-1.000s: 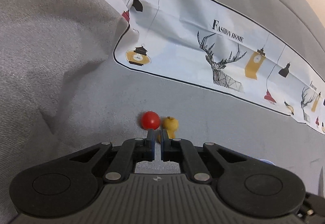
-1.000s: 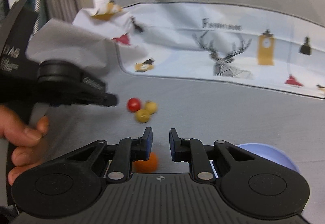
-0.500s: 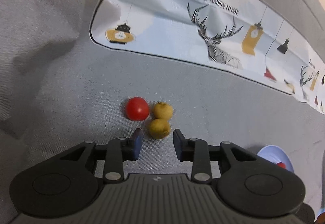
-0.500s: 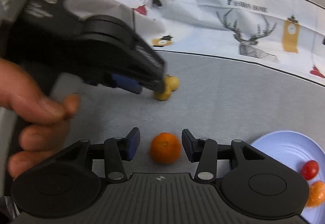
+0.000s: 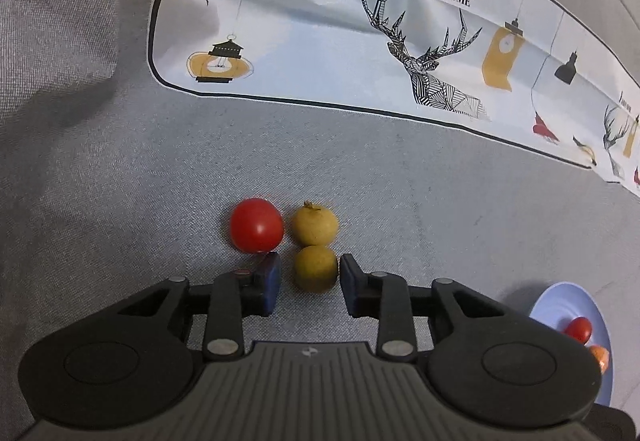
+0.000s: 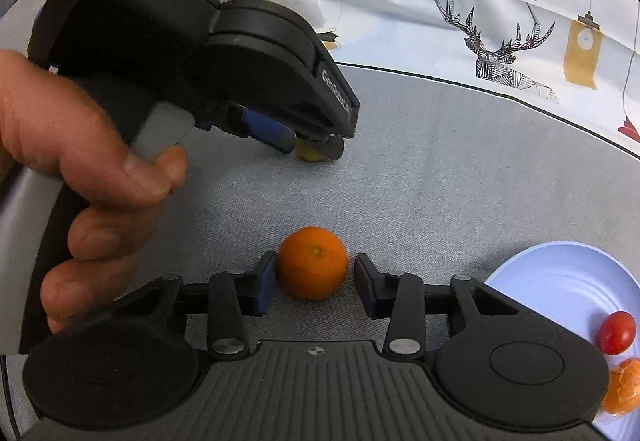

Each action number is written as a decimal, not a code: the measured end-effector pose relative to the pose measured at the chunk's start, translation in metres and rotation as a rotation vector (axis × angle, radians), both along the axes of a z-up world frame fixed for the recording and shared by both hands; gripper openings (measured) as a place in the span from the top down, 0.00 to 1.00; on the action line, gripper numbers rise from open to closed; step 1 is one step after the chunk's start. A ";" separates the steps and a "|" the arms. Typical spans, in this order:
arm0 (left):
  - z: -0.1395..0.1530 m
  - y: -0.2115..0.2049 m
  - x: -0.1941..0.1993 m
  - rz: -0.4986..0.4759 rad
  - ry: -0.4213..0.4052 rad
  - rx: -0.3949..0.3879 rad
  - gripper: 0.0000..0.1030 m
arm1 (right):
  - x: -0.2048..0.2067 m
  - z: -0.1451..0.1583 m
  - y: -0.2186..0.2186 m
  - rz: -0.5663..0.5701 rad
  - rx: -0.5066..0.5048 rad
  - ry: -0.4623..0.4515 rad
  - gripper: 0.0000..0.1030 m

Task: Organize fruits
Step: 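Grasp a yellow fruit with left gripper while right gripper grasps an orange, then carry the yellow fruit and the orange over the blue plate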

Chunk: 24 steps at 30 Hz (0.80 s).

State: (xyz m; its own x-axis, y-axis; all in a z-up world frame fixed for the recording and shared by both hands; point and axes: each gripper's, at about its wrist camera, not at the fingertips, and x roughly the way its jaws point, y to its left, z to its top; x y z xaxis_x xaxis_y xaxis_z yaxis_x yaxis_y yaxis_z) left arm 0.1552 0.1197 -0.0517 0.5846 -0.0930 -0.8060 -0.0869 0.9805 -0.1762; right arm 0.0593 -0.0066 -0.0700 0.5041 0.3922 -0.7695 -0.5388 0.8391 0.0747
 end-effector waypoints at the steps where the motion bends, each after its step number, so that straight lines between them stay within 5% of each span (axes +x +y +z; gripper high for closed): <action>1: 0.000 0.000 0.000 0.001 -0.001 -0.002 0.67 | -0.001 0.000 -0.001 -0.002 -0.001 -0.002 0.63; 3: 0.000 0.000 -0.001 0.002 -0.002 0.003 0.75 | -0.002 0.001 -0.002 -0.010 -0.001 -0.001 0.63; 17: 0.027 0.007 -0.028 0.019 0.043 0.062 0.75 | -0.001 0.024 -0.012 -0.057 0.018 0.001 0.64; 24: 0.051 0.002 -0.062 0.034 -0.002 0.089 0.75 | -0.017 0.052 -0.027 -0.068 0.038 -0.059 0.64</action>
